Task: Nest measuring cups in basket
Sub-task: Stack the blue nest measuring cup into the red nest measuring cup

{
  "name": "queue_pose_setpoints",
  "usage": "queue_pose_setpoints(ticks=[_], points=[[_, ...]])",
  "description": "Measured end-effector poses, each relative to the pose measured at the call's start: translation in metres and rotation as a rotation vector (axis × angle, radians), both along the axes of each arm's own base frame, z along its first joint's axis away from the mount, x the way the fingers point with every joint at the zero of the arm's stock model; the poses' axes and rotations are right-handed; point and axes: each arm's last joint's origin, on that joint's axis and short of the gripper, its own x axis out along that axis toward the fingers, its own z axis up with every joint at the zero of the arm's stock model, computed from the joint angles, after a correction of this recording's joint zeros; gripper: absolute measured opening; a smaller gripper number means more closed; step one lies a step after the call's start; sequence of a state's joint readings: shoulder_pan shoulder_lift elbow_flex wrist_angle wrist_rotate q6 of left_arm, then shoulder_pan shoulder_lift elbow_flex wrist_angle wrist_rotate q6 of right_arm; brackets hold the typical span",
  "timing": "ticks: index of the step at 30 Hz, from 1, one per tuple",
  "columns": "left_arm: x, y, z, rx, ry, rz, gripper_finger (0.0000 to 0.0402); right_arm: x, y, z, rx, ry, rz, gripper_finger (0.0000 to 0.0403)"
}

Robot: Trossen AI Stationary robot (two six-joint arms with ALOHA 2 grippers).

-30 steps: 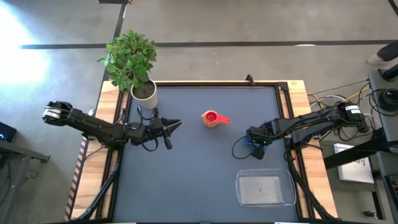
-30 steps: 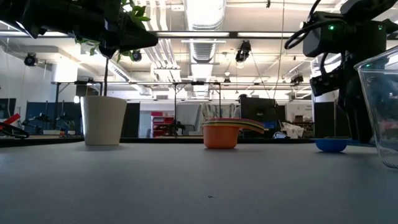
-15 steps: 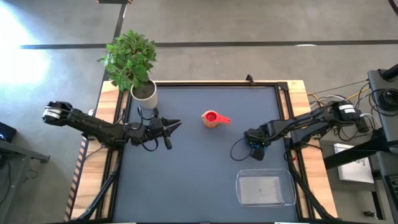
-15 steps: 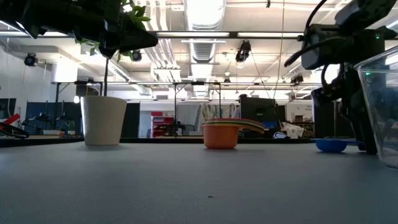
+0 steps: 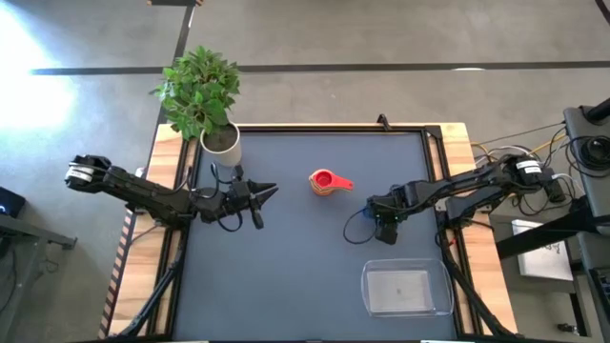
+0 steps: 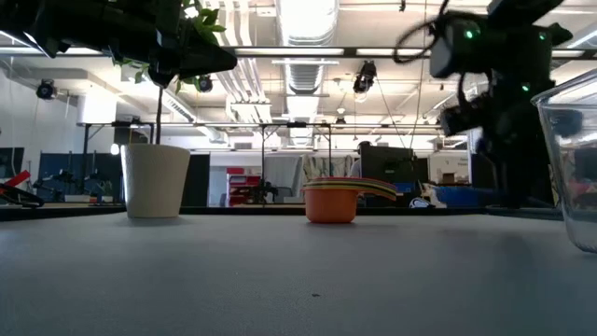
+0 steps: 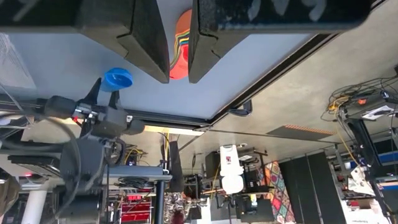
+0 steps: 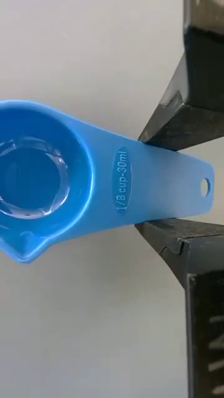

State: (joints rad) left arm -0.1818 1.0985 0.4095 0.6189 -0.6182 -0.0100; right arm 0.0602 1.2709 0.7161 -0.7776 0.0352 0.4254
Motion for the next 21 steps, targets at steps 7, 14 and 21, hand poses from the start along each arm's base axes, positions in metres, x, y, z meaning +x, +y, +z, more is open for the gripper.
queue_pose_setpoints(ticks=[7, 14, 21], points=[[0.0, 0.0, 0.0, -0.016, -0.008, 0.001, 0.004, 0.025, -0.002, 0.036, -0.115, -0.136, 0.082, 0.0149], [0.0, 0.0, -0.001, -0.053, -0.017, 0.002, 0.004, 0.052, -0.018, 0.067, -0.185, -0.223, 0.139, 0.0144], [0.0, 0.0, -0.001, -0.072, -0.024, 0.002, 0.004, 0.086, -0.05, 0.074, -0.225, -0.203, 0.205, 0.0149]])
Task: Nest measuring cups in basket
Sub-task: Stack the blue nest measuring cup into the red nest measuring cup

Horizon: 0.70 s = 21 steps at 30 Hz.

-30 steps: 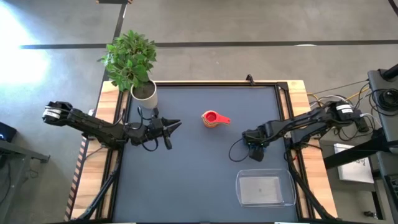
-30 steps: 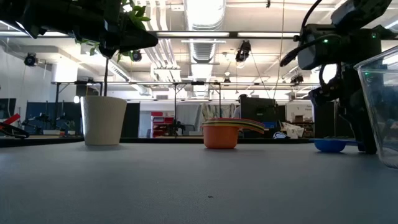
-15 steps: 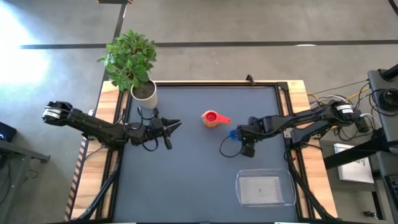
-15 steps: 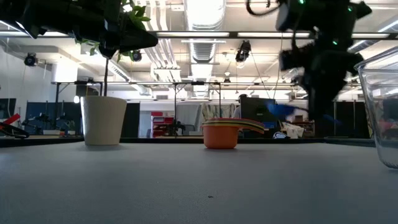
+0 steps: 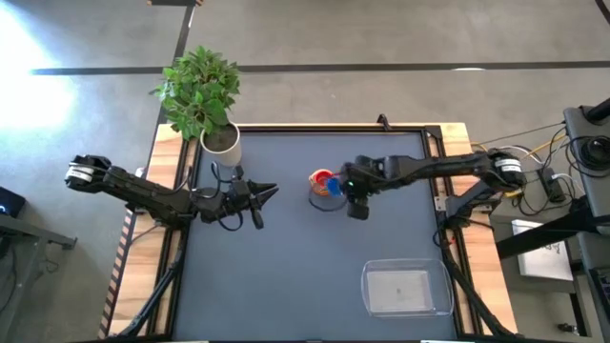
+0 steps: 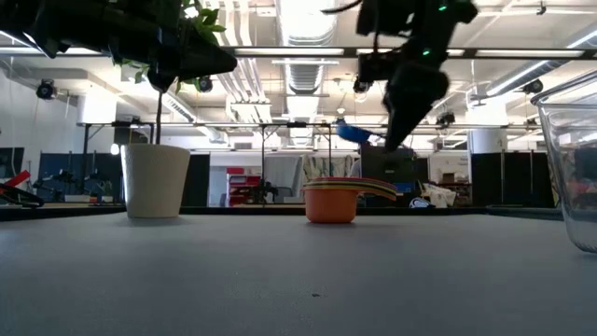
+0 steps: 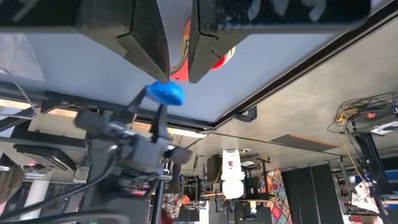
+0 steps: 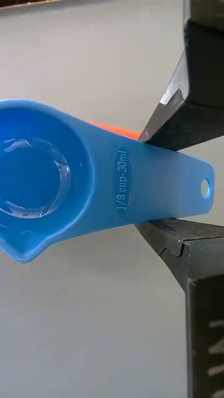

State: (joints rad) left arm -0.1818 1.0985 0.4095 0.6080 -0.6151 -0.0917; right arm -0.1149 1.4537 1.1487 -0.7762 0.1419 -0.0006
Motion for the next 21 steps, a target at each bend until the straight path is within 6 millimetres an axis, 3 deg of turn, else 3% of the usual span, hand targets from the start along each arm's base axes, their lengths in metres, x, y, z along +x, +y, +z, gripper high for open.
queue_pose_setpoints(ticks=[6, 15, 21], points=[[0.0, 0.0, -0.001, 0.001, 0.006, 0.0, 0.004, 0.026, -0.028, -0.012, 0.043, 0.07, 0.053, 0.0147], [0.0, 0.0, -0.001, 0.004, 0.008, 0.001, 0.004, 0.041, -0.058, -0.022, 0.058, 0.184, 0.07, 0.0148], [0.0, 0.0, -0.001, 0.004, 0.01, 0.001, 0.004, 0.042, -0.063, -0.021, 0.08, 0.173, 0.116, 0.0155]])
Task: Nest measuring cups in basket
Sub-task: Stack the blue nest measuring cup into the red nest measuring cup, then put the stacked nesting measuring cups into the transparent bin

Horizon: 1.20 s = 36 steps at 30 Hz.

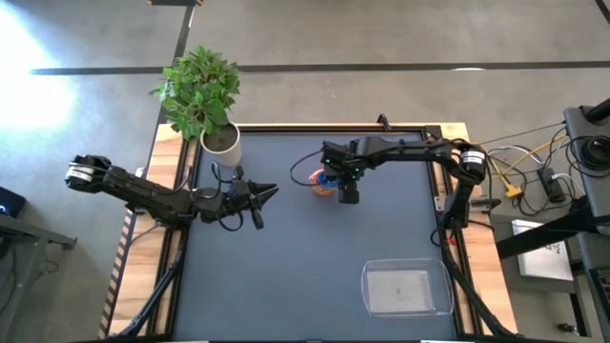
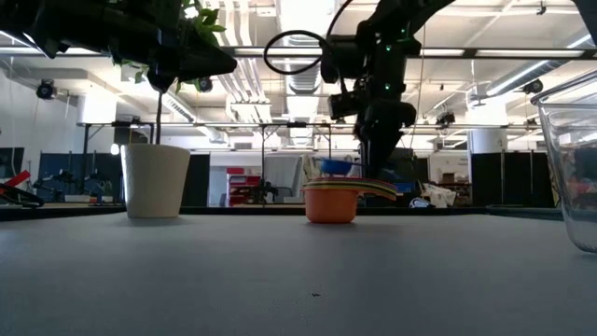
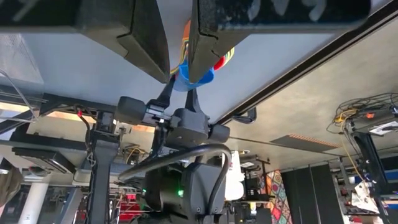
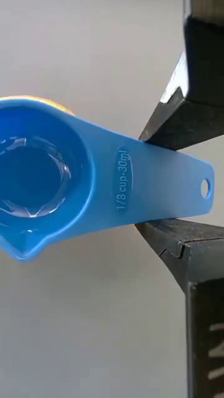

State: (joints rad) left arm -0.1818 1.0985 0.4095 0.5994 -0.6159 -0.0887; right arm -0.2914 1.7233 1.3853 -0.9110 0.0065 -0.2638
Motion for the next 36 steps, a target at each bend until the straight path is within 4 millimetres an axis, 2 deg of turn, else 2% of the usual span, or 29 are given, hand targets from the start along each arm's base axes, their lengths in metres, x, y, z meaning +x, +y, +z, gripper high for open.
queue_pose_setpoints(ticks=[10, 16, 27, 33, 36], points=[[0.0, 0.0, -0.0002, 0.0, 0.002, 0.0, 0.004, 0.0008, -0.0005, 0.0004, 0.029, -0.02, 0.013, 0.0182], [0.0, 0.0001, -0.0002, 0.0, 0.002, 0.001, 0.004, 0.0008, -0.0006, 0.0003, 0.028, -0.02, 0.004, 0.0214], [-0.0001, 0.0001, -0.0004, 0.002, 0.005, 0.003, 0.004, -0.0037, 0.0024, 0.0004, 0.051, 0.012, -0.052, 0.0305], [-0.0001, 0.0002, -0.0004, 0.002, 0.005, 0.004, 0.004, 0.0013, 0.0009, 0.0009, 0.04, -0.044, -0.07, 0.0365], [-0.0001, 0.0002, -0.0004, 0.001, 0.005, 0.004, 0.004, 0.0032, -0.0015, 0.001, 0.039, -0.068, -0.096, 0.0378]])
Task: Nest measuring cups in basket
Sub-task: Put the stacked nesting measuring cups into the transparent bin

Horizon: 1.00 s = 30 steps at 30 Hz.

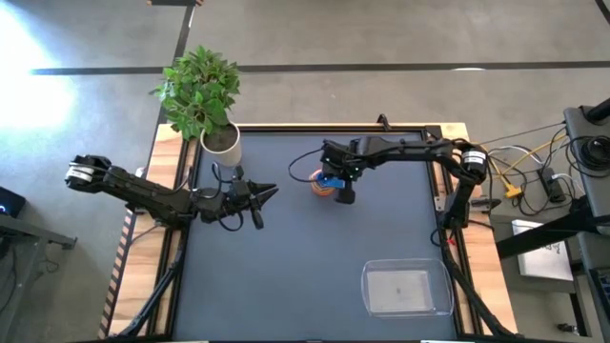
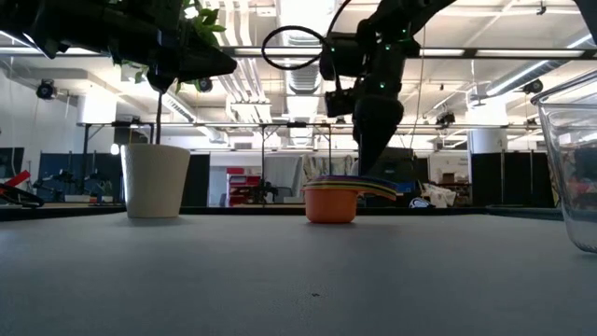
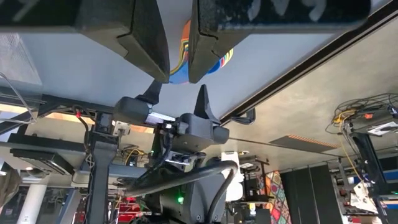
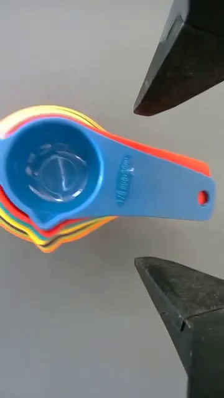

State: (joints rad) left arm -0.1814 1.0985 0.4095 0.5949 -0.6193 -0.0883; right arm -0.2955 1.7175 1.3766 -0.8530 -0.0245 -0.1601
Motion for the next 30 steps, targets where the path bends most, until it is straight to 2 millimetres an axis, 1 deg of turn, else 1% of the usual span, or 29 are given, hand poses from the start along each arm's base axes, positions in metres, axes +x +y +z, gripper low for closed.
queue_pose_setpoints(ticks=[6, 15, 19, 21, 24, 30], points=[[0.0, 0.0, 0.0, 0.0, 0.0, 0.0, 0.004, 0.0, -0.005, -0.01, 0.012, 0.026, -0.02, 0.0381], [0.0, 0.0, -0.001, 0.002, 0.012, -0.005, 0.004, 0.008, -0.009, -0.039, 0.021, 0.079, 0.033, 0.038], [0.0, 0.0, -0.001, 0.002, 0.013, -0.004, 0.004, 0.01, -0.01, -0.049, 0.025, 0.101, 0.049, 0.0372], [0.0, 0.0, -0.001, 0.002, 0.015, -0.004, 0.004, 0.011, -0.01, -0.05, 0.025, 0.099, 0.05, 0.0359], [0.0, 0.0, -0.002, 0.004, 0.023, -0.004, 0.004, 0.012, -0.011, -0.049, 0.019, 0.086, 0.056, 0.0327], [0.0, 0.0, -0.002, 0.004, 0.024, -0.004, 0.004, 0.013, -0.011, -0.046, 0.01, 0.064, 0.055, 0.0234]])
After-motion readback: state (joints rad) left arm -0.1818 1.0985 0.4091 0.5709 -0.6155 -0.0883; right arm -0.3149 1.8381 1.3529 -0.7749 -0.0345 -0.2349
